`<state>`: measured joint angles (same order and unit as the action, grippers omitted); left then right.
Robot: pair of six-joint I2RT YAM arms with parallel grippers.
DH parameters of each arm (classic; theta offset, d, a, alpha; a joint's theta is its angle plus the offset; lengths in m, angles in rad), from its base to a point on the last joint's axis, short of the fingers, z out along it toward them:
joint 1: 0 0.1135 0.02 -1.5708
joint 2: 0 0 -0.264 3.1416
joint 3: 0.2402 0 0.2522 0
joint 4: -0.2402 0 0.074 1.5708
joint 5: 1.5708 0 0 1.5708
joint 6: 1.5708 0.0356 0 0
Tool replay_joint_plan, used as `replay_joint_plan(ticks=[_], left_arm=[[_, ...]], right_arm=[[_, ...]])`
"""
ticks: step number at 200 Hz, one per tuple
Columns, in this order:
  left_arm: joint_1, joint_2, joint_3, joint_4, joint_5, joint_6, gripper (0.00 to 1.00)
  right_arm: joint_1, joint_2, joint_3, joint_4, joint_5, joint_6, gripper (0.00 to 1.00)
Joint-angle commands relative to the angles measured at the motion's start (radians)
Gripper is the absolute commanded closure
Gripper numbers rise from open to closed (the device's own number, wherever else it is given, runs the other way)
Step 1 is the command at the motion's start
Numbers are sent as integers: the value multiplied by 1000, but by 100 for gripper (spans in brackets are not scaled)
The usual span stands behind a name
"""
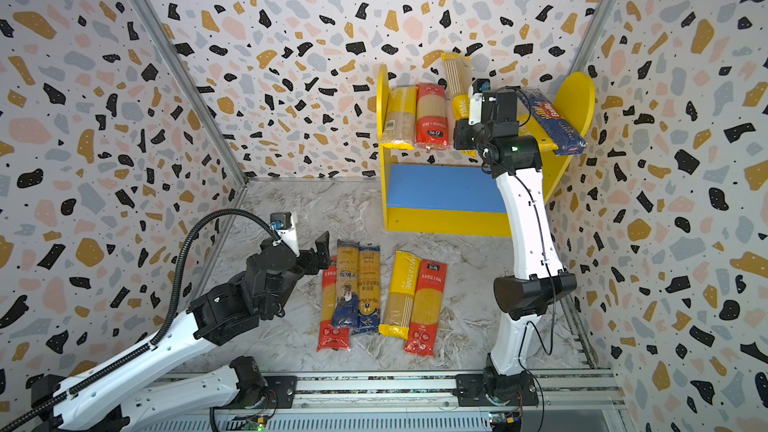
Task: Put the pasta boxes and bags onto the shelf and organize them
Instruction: 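Raise the PASTATIME bag onto the upper shelf beside the red-labelled bag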
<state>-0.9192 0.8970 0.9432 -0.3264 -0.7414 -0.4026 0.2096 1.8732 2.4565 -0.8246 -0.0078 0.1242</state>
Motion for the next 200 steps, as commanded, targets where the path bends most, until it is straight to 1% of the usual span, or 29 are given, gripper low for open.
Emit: replay_joint_plan(ticks=[1, 8, 12, 24, 36, 66, 82, 96, 109, 118, 128, 137, 163, 200], left_arm=[[5, -3, -12, 41, -15, 13, 5], [5, -2, -12, 43, -16, 13, 5], [5, -1, -12, 44, -17, 14, 5], [3, 3, -14, 48, -18, 14, 5], [4, 7, -12, 50, -18, 15, 5], [4, 10, -14, 54, -22, 14, 5], [4, 8, -16, 56, -22, 13, 5], [3, 8, -20, 60, -22, 10, 5], [4, 6, -23, 61, -21, 6, 5], [5, 6, -24, 62, -20, 4, 5], [4, 6, -24, 60, -19, 2, 5], [5, 5, -26, 60, -19, 0, 5], [5, -4, -30, 57, -19, -4, 5], [4, -11, -29, 43, -18, -5, 5]], right_arm=[[-1, -42, 52, 145, 9, -10, 49], [-1, -45, 50, 141, 14, -6, 38], [-1, -45, 49, 139, 17, -5, 33], [-1, -53, 36, 142, 24, -5, 25], [-1, -61, 20, 147, 35, -4, 23], [-1, -101, -35, 170, 54, 4, 23], [1, -130, -84, 196, 52, 6, 26], [0, -139, -114, 203, 51, 5, 39], [1, -134, -123, 193, 52, 2, 49], [0, -128, -133, 185, 53, 1, 54], [0, -127, -149, 176, 56, 5, 57], [1, -134, -178, 176, 57, 11, 59], [1, -176, -306, 209, 53, 33, 59], [1, -231, -437, 242, 60, 59, 58]])
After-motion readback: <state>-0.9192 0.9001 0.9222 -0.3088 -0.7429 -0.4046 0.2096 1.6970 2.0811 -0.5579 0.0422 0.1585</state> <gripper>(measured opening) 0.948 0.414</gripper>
